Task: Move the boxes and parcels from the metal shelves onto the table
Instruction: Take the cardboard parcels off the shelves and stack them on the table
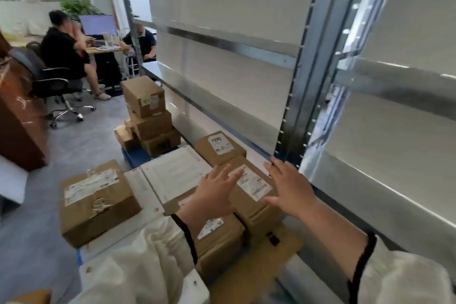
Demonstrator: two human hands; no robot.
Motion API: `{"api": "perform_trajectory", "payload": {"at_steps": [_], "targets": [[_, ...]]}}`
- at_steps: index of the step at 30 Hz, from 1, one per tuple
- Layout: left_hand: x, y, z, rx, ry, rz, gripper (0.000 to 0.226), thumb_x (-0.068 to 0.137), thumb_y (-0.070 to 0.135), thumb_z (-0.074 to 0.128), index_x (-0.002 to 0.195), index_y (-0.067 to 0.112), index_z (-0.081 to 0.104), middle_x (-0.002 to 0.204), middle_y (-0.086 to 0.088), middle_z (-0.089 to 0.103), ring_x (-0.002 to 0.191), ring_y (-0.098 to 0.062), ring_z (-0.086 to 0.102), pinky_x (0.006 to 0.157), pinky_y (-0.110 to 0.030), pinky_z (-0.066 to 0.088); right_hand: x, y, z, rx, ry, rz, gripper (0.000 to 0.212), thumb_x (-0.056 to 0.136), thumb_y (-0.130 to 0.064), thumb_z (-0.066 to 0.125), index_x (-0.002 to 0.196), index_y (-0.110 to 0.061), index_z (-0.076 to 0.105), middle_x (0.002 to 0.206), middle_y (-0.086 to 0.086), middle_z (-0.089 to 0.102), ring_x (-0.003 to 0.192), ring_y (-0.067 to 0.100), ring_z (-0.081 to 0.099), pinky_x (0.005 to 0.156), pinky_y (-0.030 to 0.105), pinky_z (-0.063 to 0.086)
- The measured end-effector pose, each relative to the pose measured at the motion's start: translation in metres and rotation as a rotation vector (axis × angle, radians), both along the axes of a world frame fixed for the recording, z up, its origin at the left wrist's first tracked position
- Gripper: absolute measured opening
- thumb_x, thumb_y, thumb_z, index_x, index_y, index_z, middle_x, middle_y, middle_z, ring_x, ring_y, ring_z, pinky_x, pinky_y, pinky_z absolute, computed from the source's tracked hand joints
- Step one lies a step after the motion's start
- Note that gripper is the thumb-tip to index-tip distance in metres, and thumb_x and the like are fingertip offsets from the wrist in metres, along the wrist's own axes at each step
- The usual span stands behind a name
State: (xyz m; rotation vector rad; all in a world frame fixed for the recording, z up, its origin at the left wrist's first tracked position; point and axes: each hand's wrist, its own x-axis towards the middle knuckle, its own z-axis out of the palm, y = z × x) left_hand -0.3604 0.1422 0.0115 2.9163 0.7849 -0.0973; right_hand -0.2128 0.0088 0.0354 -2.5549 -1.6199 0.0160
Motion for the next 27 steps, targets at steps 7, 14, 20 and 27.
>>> {"api": "perform_trajectory", "payload": {"at_steps": [7,14,20,27], "targets": [[0.145,-0.170,0.012,-0.017,-0.072,-0.397,0.096,0.083,0.054,0.061,0.149,0.040,-0.007,0.161,0.002,0.001,0.147,-0.029,0.005,0.115,-0.047,0.023,0.093,-0.218,0.023,-0.020,-0.036,-0.305,0.092,0.078,-0.052,0.067,0.149,-0.023,0.017,0.158,0.000,0.011,0.141,0.026,0.021,0.113,0.038,0.028],[0.252,-0.363,0.024,-0.033,-0.117,-0.797,0.096,0.082,0.052,0.063,0.150,0.037,-0.004,0.161,0.001,0.001,0.146,-0.029,0.008,0.113,-0.044,0.026,0.127,-0.434,0.041,-0.010,-0.047,-0.739,0.091,0.081,-0.054,0.063,0.150,-0.026,0.012,0.159,-0.004,0.005,0.143,0.025,0.017,0.114,0.038,0.027],[0.312,-0.509,0.035,-0.049,-0.115,-1.118,0.097,0.082,0.053,0.063,0.150,0.039,-0.005,0.161,0.002,0.001,0.146,-0.028,0.009,0.114,-0.042,0.027,0.119,-0.566,0.044,-0.020,-0.043,-1.066,0.090,0.082,-0.054,0.062,0.150,-0.025,0.011,0.159,-0.002,0.009,0.141,0.026,0.023,0.110,0.040,0.032],[0.353,-0.624,0.022,-0.053,-0.052,-1.366,0.097,0.081,0.051,0.064,0.151,0.035,-0.002,0.160,-0.002,0.006,0.140,-0.030,0.024,0.107,-0.040,0.036,0.116,-0.664,0.029,-0.040,0.044,-1.375,0.088,0.082,-0.056,0.061,0.149,-0.025,0.013,0.158,-0.005,0.013,0.141,0.024,0.021,0.108,0.039,0.037]]}}
